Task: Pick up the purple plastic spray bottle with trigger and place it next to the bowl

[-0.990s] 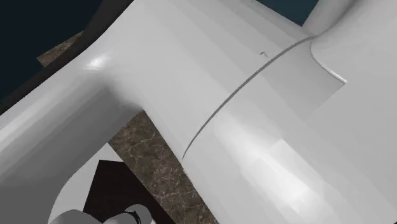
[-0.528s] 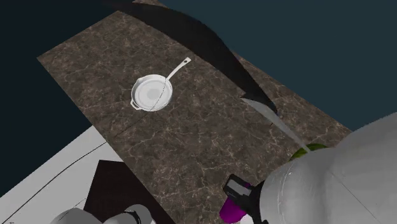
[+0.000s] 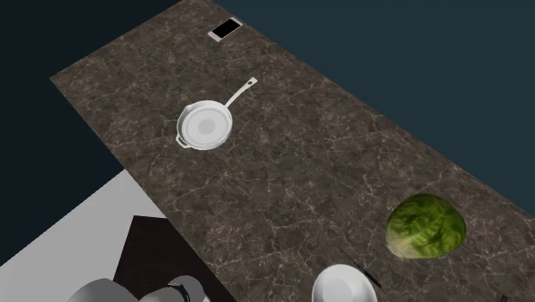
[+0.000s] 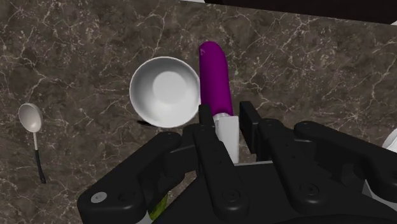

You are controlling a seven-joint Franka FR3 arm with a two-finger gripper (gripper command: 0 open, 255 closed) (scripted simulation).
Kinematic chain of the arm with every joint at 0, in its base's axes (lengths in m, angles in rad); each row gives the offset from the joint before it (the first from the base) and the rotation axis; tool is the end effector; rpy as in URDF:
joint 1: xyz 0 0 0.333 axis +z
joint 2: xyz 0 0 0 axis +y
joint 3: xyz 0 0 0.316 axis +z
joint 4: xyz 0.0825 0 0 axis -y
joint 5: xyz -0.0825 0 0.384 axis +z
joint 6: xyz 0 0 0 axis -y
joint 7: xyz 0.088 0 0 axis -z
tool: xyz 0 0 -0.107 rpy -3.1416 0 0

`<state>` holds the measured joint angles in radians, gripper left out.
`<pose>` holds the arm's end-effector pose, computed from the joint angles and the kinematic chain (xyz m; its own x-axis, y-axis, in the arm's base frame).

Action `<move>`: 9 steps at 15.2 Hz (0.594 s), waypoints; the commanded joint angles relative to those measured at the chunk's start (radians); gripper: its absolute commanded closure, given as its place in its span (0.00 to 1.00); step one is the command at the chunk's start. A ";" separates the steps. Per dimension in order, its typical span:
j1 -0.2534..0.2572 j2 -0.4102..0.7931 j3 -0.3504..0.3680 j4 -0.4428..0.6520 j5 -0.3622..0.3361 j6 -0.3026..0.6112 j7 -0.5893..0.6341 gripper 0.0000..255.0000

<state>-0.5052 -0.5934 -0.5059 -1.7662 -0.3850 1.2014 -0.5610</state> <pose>0.0643 -0.3586 0.7224 0.8724 -0.4814 -0.0845 -0.4785 -0.8765 0.0531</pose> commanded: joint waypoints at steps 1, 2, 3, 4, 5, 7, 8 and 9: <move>-0.014 -0.032 -0.012 0.006 -0.027 -0.026 -0.038 1.00; -0.020 -0.042 -0.020 0.015 -0.040 -0.040 -0.059 1.00; -0.026 -0.052 -0.029 0.025 -0.053 -0.053 -0.081 1.00; -0.031 -0.061 -0.037 0.037 -0.066 -0.066 -0.103 1.00; -0.036 -0.068 -0.046 0.049 -0.079 -0.079 -0.125 1.00; -0.044 -0.082 -0.067 0.079 -0.107 -0.106 -0.175 1.00; -0.047 -0.093 -0.067 0.057 -0.109 -0.095 -0.169 1.00; -0.050 -0.103 -0.066 0.036 -0.112 -0.084 -0.164 1.00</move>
<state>-0.5520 -0.6868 -0.5712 -1.7157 -0.4919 1.1112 -0.7239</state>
